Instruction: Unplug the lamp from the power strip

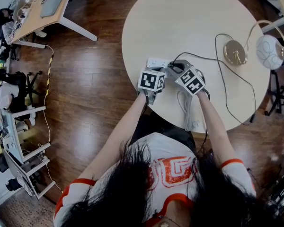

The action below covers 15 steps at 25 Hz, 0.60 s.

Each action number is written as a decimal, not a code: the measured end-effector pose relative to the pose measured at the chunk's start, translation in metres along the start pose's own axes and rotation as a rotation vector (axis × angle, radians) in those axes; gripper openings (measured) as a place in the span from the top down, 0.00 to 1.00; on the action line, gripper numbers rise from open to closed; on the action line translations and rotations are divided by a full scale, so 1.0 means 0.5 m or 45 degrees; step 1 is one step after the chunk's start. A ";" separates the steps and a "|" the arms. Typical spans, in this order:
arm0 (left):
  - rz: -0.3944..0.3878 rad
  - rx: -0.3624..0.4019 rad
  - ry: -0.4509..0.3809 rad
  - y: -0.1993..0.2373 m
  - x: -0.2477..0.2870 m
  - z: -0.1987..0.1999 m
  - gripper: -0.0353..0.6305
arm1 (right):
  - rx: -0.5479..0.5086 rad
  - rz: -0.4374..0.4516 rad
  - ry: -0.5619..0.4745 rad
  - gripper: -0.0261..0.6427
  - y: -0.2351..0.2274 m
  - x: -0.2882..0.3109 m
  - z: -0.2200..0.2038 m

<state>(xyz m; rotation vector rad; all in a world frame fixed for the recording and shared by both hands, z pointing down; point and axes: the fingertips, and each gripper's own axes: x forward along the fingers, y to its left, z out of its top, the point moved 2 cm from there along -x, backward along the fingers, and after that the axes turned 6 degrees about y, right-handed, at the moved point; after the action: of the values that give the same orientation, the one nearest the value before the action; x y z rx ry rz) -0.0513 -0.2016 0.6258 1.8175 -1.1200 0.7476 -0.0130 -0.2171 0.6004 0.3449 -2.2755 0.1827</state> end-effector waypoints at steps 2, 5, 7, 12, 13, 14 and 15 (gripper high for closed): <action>-0.008 -0.014 0.011 0.000 0.001 0.001 0.95 | 0.008 0.004 -0.014 0.88 0.000 -0.002 -0.002; -0.022 -0.033 0.042 -0.001 0.002 0.001 0.95 | 0.031 0.007 -0.047 0.87 0.000 -0.004 -0.004; -0.035 -0.043 0.060 -0.001 0.002 0.001 0.95 | 0.030 0.004 -0.064 0.88 0.001 -0.007 -0.005; -0.045 -0.039 0.068 -0.004 0.003 0.005 0.95 | 0.006 -0.012 -0.099 0.88 0.001 -0.013 -0.007; -0.045 -0.036 0.072 -0.005 0.004 0.005 0.95 | 0.005 -0.011 -0.104 0.88 0.001 -0.014 -0.008; -0.047 -0.038 0.077 -0.005 0.004 0.005 0.95 | 0.004 -0.007 -0.108 0.88 0.001 -0.015 -0.008; -0.051 -0.044 0.083 -0.006 0.005 0.005 0.95 | 0.002 -0.004 -0.112 0.88 0.002 -0.017 -0.008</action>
<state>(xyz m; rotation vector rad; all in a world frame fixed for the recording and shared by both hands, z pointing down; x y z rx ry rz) -0.0476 -0.2042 0.6257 1.7691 -1.0452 0.7538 -0.0051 -0.2138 0.5968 0.3642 -2.3615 0.1707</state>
